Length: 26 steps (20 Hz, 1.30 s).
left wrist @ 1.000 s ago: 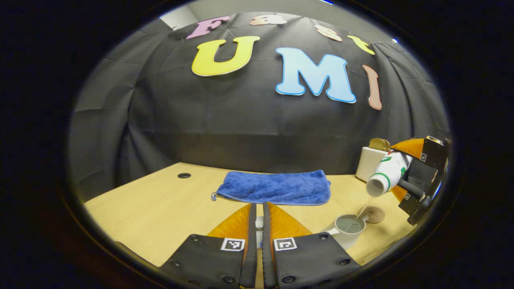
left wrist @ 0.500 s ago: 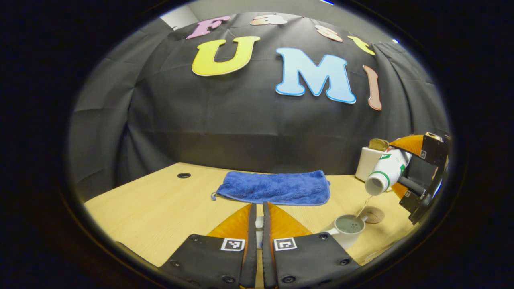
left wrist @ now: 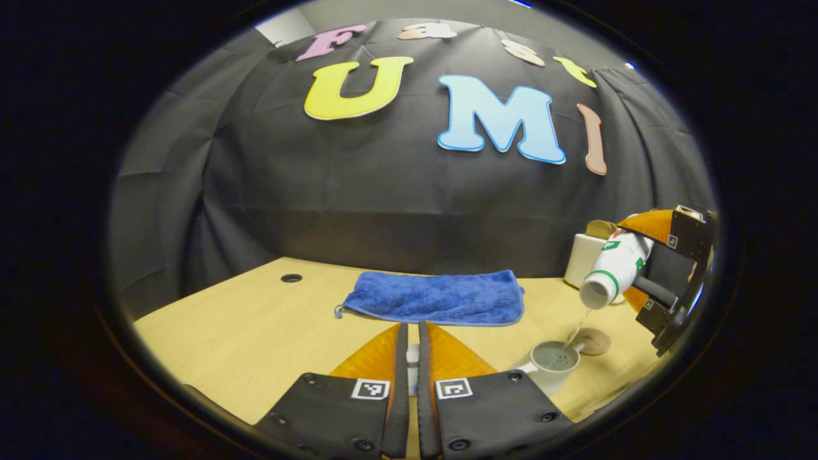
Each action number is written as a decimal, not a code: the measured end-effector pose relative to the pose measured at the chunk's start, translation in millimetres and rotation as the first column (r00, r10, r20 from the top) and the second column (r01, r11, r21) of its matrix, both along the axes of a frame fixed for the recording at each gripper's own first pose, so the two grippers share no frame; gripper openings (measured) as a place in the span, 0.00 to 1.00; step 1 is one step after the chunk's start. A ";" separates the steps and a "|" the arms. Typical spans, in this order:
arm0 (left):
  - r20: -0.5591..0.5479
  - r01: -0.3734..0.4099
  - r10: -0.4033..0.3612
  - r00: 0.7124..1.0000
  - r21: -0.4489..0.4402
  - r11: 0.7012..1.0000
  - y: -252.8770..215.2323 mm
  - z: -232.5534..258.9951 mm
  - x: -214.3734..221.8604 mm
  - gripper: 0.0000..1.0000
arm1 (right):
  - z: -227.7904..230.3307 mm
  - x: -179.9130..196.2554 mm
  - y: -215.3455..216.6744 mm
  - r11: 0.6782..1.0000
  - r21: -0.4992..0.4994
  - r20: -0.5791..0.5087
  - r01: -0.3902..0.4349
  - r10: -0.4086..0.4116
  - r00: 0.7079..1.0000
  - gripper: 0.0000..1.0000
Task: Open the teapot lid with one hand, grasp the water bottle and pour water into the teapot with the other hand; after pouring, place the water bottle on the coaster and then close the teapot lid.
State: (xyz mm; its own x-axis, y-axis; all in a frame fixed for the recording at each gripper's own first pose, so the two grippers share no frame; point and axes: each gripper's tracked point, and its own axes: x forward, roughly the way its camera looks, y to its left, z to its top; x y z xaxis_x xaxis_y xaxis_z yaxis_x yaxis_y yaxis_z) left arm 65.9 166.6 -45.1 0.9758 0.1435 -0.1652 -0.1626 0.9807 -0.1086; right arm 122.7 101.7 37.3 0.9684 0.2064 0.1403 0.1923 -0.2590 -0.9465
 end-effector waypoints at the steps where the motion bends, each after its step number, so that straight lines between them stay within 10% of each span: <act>1: -0.001 0.001 -0.001 1.000 0.000 1.000 0.0 -0.5 -0.2 0.16 | -0.4 -0.1 1.1 1.000 -0.004 0.001 -0.001 0.001 1.000 0.80; 26: -0.005 0.006 -0.006 1.000 0.000 1.000 0.0 -1.2 -1.3 0.12 | 10.7 -2.2 18.1 0.992 -0.121 0.044 -0.044 0.049 0.998 0.80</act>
State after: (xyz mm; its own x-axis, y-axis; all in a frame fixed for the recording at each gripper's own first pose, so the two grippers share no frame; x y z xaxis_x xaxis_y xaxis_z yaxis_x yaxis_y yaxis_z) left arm 64.6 166.7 -46.3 0.9757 0.1379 -0.1703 -0.1574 0.9817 -0.1073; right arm 120.5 119.7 47.9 0.9503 0.2692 0.1567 0.2500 -0.3595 -0.8990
